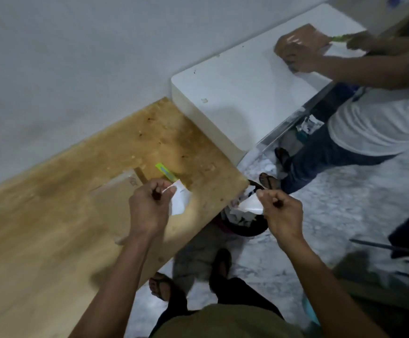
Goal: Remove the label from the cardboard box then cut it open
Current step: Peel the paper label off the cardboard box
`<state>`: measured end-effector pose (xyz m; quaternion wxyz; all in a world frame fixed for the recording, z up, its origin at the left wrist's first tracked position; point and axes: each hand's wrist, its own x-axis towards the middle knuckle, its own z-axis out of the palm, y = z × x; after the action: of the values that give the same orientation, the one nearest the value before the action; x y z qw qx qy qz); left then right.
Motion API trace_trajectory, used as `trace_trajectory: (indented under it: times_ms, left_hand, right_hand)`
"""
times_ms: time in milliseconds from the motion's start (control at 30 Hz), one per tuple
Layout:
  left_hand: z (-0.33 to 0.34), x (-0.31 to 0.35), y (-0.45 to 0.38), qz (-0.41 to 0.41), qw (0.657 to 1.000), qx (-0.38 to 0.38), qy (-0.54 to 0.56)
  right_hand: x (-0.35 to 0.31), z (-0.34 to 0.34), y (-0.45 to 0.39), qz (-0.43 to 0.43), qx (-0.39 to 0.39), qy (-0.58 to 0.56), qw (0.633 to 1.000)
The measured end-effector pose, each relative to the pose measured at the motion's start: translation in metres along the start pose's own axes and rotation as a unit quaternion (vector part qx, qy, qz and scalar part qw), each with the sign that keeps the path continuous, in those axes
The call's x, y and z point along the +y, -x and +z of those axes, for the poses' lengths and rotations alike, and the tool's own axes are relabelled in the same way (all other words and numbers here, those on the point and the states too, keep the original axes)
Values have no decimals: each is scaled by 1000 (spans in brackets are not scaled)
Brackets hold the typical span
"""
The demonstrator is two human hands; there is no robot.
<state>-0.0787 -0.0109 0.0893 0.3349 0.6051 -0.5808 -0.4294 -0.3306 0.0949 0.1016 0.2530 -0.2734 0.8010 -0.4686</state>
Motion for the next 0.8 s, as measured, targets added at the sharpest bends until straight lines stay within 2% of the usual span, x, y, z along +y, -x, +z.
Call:
trace_trajectory:
  times_ms: [167,300,467,667,800]
  left_hand:
    - [61,19,7,14,998,-51,-45]
    - [122,46,12,46,995,-59,-70]
    - [219,78,28,67,990,-62,-106]
    - [320,71,36,33,990,-74,-119]
    - [367,36,26,30,984,-108,-141]
  right_hand:
    - [31,-54,-24,20,46,-5,999]
    - [57,-88,-60,39,60,-6,997]
    - [96,-126,-106,2,59,76,995]
    - [149,-135,-155,26,42,107,993]
    - [181,-118,-183,62,12,130,990]
